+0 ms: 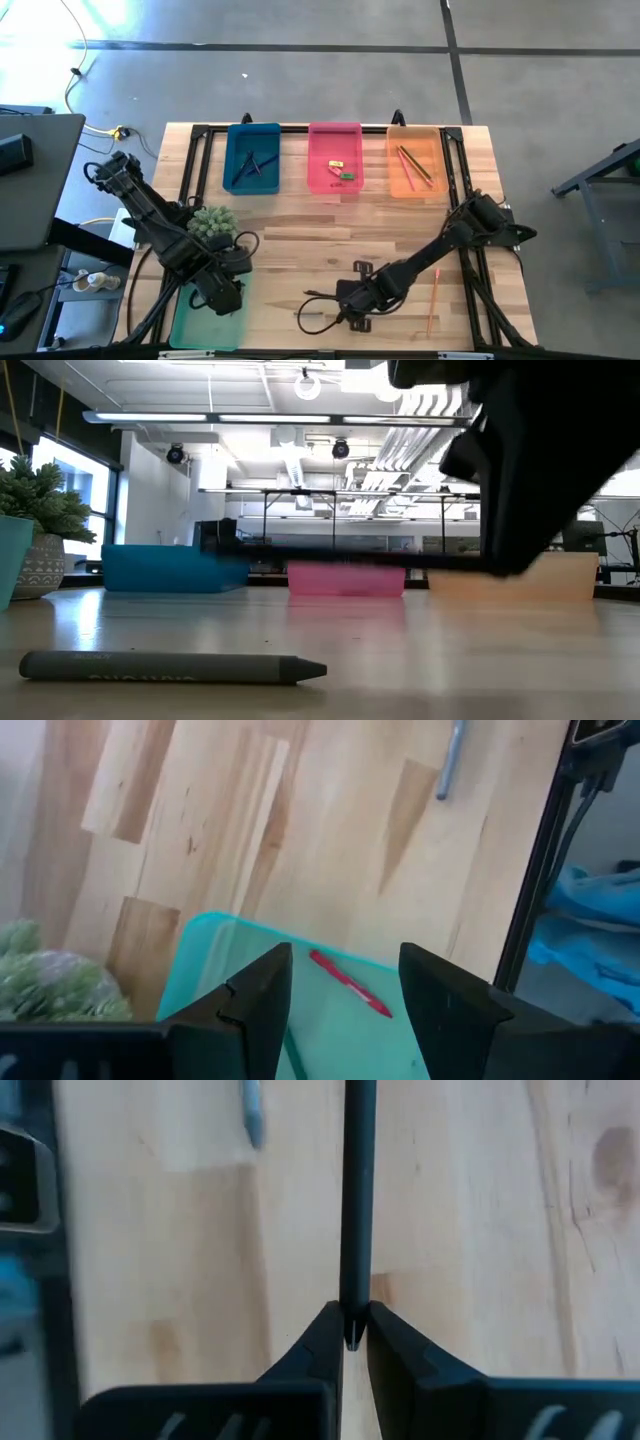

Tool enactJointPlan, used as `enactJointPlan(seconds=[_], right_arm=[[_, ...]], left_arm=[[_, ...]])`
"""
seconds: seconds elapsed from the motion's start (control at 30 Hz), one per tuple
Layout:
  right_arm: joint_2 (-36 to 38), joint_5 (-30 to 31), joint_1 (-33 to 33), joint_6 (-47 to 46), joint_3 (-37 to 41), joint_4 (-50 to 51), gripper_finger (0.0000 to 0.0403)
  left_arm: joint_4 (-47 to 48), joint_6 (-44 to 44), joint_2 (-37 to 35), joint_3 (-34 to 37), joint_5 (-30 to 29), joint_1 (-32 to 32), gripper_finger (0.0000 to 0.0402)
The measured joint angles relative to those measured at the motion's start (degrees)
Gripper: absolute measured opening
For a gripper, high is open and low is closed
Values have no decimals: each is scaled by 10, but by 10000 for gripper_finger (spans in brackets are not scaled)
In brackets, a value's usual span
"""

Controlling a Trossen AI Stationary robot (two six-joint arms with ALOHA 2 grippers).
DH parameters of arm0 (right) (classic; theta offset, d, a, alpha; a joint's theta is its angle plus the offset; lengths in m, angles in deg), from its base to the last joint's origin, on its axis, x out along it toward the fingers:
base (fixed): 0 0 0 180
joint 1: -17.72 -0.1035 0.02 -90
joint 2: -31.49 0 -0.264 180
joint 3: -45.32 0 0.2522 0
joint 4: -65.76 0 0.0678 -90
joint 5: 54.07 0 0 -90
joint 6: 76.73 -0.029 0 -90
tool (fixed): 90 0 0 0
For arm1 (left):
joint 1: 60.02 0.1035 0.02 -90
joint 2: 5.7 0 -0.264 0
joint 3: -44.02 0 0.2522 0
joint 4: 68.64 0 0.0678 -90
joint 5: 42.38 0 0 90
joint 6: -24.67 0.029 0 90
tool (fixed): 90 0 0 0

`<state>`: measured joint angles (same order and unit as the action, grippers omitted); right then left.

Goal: Sort crayons/erasers/pens/pencils in bins
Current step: Put the black pen into the blue bin

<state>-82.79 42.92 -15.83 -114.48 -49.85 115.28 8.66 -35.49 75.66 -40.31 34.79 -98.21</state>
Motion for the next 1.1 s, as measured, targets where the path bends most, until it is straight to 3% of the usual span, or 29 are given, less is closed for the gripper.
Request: enactJointPlan(seconds=[0.57,0.8,1.1], right_arm=[[69,136,-55,-160,-1,-41,14],[71,161,-79,-163,-7,-77,14],[71,246,-99,-135,-74,-53,14]], left_arm=[[-249,135,0,98,1,36,175],[-320,191,0,98,7,69,175],[-411,241,0,98,48,93,175]])
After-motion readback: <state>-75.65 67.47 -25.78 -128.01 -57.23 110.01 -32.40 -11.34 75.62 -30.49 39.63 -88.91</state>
